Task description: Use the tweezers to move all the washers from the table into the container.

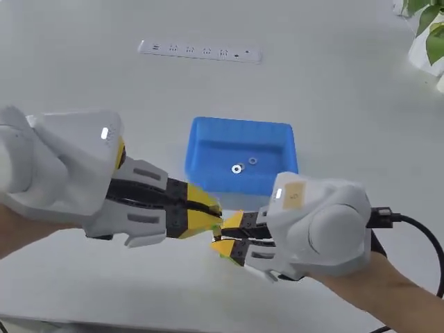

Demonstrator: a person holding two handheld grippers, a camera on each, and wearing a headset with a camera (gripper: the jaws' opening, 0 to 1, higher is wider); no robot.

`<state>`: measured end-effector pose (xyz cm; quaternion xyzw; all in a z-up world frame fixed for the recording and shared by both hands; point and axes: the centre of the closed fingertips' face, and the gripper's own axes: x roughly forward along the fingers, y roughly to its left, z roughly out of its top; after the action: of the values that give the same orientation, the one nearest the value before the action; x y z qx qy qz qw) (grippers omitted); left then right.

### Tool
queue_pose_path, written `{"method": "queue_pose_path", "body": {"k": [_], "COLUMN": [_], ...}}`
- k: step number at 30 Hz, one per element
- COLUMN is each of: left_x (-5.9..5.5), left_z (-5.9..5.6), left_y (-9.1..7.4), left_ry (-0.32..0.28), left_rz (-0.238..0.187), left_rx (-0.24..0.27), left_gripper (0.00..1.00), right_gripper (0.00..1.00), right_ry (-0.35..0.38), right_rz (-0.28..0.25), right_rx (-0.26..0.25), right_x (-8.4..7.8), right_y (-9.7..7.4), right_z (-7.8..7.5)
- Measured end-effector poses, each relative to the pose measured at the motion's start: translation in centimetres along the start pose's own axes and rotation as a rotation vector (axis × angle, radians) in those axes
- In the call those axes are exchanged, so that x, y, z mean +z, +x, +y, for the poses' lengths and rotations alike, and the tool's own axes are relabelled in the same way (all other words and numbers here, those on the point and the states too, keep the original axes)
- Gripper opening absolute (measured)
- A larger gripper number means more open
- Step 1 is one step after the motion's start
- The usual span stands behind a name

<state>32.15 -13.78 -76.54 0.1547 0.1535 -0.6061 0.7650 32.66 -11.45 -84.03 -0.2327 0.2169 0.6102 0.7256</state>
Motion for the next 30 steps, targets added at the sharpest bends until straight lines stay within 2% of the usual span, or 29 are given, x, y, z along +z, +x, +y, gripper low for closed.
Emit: {"method": "queue_pose_path", "body": {"k": [6, 10, 14, 18, 21, 22, 24, 30], "left_x": [2.7, 4.8, 5.9, 6.1, 5.8, 5.7, 5.3, 4.0], "left_z": [1.5, 3.0, 4.6, 6.6, 8.0, 8.1, 9.0, 10.7], "left_y": [-1.1, -1.7, -2.0, -2.0, -1.5, -1.4, -0.7, 0.8], "left_ry": [0.084, 0.143, 0.179, 0.202, 0.209, 0.209, 0.206, 0.191], "left_rz": [-0.009, -0.026, -0.038, -0.032, -0.024, -0.023, -0.019, 0.007], "left_rx": [0.01, 0.023, 0.038, 0.053, 0.057, 0.056, 0.053, 0.048], "left_gripper": [0.06, 0.06, 0.06, 0.06, 0.06, 0.06, 0.06, 0.06], "right_gripper": [0.1, 0.1, 0.1, 0.1, 0.1, 0.1, 0.1, 0.1], "right_ry": [-0.052, -0.095, -0.11, -0.124, -0.114, -0.115, -0.113, -0.08], "right_rz": [-0.038, -0.059, -0.073, -0.069, -0.064, -0.059, -0.044, -0.02], "right_rx": [-0.04, -0.082, -0.126, -0.168, -0.177, -0.178, -0.178, -0.169], "right_x": [2.6, 4.5, 5.5, 5.8, 5.5, 5.3, 4.8, 3.3], "right_y": [-1.4, -2.5, -3.1, -3.3, -3.1, -2.9, -2.3, -0.9], "right_z": [-2.0, -3.9, -6.1, -8.4, -9.6, -9.9, -10.7, -12.3]}}
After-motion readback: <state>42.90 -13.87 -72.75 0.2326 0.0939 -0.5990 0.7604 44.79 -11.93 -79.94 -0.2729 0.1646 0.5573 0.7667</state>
